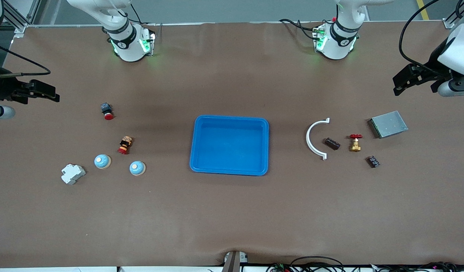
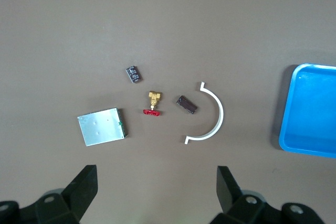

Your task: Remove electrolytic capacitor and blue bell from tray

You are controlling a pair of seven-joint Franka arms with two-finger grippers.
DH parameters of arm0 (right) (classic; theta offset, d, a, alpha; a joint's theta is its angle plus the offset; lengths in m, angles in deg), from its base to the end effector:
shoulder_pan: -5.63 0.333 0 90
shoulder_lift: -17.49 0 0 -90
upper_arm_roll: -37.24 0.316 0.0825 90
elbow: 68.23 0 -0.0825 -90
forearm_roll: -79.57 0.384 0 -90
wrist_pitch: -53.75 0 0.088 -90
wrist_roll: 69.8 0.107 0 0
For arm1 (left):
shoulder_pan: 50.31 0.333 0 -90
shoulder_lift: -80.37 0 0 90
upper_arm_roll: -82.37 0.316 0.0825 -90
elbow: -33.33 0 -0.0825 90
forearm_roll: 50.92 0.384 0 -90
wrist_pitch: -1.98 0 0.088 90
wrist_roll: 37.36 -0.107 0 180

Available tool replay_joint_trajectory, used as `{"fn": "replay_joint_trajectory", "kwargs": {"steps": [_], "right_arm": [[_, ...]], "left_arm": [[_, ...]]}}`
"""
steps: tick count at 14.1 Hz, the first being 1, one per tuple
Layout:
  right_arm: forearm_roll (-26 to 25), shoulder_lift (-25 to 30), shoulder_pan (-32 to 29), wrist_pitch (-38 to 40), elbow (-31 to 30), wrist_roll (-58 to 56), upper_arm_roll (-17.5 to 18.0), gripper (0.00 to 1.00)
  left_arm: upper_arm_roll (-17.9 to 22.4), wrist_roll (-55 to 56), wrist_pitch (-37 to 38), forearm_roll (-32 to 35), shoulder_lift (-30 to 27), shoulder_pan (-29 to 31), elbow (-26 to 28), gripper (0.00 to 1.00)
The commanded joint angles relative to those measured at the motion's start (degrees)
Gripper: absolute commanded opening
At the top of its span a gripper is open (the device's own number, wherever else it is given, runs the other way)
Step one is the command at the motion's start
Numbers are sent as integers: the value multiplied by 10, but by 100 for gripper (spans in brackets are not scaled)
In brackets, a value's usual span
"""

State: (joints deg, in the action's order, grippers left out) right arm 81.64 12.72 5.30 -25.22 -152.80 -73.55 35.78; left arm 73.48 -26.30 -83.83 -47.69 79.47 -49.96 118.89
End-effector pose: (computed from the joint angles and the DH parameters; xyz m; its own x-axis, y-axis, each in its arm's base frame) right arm 0.5587 -0.0124 0.6070 0.9833 0.0413 -0.1773 0.0337 -0.9984 -0.0457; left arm 0.5372 -0.0750 0.6630 0.9984 0.0478 0.0309 0.0494 -0.9973 -0.0536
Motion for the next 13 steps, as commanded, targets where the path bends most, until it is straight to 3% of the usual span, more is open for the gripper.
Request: {"fn": "replay_joint_trajectory", "kwargs": {"steps": [1, 13], "right_arm": [[-4, 6, -9, 9, 7, 9, 7, 100], [-4, 5, -8, 9, 17, 9, 8, 100]], "left_arm": [[-1, -14, 4, -6, -10, 5, 7, 100], [-3, -12, 3, -6, -16, 4, 18, 100]]}}
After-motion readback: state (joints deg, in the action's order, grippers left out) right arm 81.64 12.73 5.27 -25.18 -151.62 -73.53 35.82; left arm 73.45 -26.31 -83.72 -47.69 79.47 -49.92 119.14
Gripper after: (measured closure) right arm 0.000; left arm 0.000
